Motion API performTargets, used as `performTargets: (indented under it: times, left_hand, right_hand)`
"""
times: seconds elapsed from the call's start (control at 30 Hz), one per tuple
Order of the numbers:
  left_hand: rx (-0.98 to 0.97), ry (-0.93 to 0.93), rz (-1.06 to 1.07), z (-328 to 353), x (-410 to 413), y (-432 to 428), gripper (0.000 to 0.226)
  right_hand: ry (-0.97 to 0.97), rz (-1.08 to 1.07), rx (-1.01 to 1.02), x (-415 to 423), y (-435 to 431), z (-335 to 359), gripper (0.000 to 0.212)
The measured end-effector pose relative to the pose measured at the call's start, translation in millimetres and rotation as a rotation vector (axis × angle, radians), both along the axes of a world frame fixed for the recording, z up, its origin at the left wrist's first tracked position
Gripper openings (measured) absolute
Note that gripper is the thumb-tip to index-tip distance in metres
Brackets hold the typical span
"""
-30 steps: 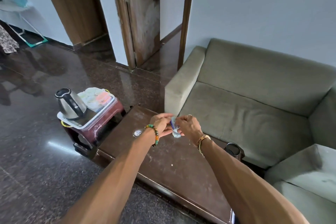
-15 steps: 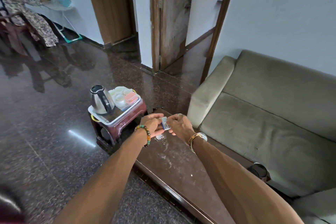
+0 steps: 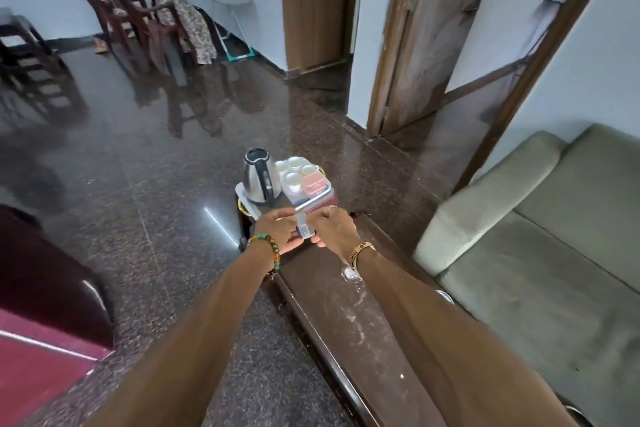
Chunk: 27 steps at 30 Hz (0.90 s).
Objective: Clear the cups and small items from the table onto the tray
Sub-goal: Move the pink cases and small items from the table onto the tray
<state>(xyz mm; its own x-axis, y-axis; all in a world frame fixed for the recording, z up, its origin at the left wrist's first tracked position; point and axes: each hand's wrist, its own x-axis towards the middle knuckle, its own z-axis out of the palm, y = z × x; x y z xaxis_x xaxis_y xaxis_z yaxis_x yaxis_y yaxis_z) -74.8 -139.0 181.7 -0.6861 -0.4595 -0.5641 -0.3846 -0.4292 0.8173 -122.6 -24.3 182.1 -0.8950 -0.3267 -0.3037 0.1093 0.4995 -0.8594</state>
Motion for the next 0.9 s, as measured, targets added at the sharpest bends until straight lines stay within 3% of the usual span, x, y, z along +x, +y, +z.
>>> performTargets:
  times: [0.33, 0.53, 0.67, 0.9]
  left_hand:
    - [0.028, -0.068, 0.17, -21.1, 44.0, -124.7, 0.016]
    - [0.079, -0.058, 0.171, -15.9, 59.0, -199.0, 0.026]
    - [-0.041, -0.026, 0.105, -6.0, 59.6, -243.0, 0.033]
    - [0.073, -0.061, 0.073, -10.7, 40.7, -295.0, 0.019]
  right_hand:
    - [-0.054, 0.169, -0.002, 28.4, -125.3, -19.7, 0.022]
    - [-0.05, 0.23, -0.005, 41.0, -196.7, -18.3, 0.019]
    - [-0.046, 0.227, -0.037, 35.7, -238.4, -8.9, 0.02]
    - [-0.038, 0.234, -0.012, 14.0, -291.5, -9.6, 0.02]
